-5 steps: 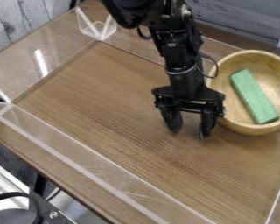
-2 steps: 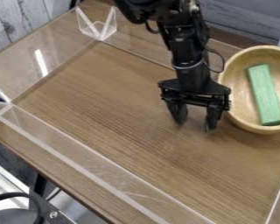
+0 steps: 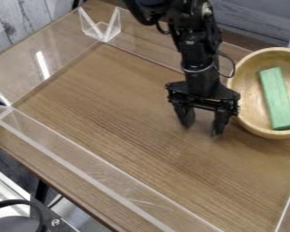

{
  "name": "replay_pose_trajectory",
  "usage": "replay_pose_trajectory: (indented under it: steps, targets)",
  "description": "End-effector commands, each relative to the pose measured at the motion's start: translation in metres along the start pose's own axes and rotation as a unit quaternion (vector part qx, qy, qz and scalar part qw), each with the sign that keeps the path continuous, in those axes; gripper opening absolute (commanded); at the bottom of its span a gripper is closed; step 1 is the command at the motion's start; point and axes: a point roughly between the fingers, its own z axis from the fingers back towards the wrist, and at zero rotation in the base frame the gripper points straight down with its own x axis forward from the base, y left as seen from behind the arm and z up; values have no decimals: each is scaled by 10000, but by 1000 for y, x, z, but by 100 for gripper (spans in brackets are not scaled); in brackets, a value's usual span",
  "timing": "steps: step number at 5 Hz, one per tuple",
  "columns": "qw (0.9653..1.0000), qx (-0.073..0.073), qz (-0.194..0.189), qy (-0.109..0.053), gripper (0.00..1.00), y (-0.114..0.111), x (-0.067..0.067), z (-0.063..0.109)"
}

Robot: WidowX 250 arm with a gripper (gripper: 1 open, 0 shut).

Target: Remove the green block from inside the brown bowl and put it on the table

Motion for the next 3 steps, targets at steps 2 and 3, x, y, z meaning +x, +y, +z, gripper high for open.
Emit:
replay_pose_trajectory:
  steps: [2,3]
  targets:
    - [9989,21,347,-306,100,-12,22,21]
    - [9993,16,303,-235,100,-14,21,24]
